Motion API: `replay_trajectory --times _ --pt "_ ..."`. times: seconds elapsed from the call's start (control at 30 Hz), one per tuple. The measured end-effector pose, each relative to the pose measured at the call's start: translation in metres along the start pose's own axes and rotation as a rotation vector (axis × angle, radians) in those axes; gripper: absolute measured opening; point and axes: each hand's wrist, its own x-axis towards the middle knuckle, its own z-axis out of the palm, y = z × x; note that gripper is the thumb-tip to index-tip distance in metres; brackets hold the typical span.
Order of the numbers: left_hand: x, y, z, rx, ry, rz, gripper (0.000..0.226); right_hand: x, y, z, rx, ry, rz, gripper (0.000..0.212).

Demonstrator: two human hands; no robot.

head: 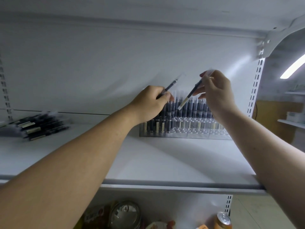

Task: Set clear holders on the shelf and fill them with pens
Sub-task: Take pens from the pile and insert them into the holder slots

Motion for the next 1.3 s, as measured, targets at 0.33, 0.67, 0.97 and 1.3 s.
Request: replay_trajectory --times 0.33,0.67,0.97,1.3 --pt "0.0 0.004 0.0 -0.028 0.019 0.057 0.027 -0.007 0.003 0.012 -0.254 -0.147 -0.061 0.021" --pt "0.003 0.001 0.001 -0.081 0.05 0.075 0.02 -0.02 -0.003 0.027 -0.41 -0.363 -0.072 0.017" --pt "0.0 0.005 0.001 -0.053 0.038 0.056 0.021 -0.018 0.0 0.031 -0.421 -0.395 -0.067 0.015" --pt "-0.003 0.01 0.002 0.019 0.032 0.096 0.022 -0.017 0.008 0.031 -0.44 -0.427 -0.048 0.032"
